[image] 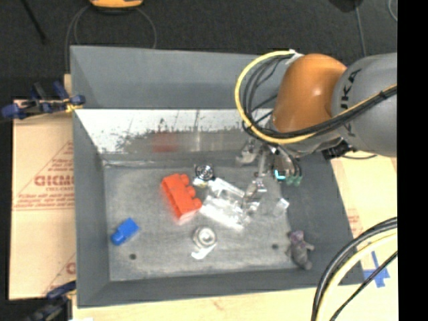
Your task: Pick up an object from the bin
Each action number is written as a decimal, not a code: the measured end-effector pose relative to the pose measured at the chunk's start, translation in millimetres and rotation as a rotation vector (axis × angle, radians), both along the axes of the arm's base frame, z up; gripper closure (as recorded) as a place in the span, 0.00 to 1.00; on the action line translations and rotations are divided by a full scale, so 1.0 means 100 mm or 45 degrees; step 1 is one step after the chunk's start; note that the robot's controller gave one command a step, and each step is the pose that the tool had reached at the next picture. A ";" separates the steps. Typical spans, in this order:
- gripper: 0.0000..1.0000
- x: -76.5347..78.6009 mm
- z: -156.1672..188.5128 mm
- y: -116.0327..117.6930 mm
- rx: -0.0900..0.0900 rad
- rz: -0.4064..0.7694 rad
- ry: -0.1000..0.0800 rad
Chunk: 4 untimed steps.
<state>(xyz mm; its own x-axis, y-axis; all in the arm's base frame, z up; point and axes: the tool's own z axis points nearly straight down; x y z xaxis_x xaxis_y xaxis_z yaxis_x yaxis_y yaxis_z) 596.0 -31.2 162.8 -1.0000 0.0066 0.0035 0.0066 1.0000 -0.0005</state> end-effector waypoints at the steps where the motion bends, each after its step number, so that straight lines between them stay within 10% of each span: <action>1: 0.00 0.04 -0.33 0.06 -0.001 -0.227 -0.018; 4: 0.00 0.05 -0.77 0.23 0.002 -0.723 -0.012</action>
Offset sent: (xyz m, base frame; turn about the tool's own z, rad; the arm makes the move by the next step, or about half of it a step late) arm 0.0008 0.0149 -0.0928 0.3351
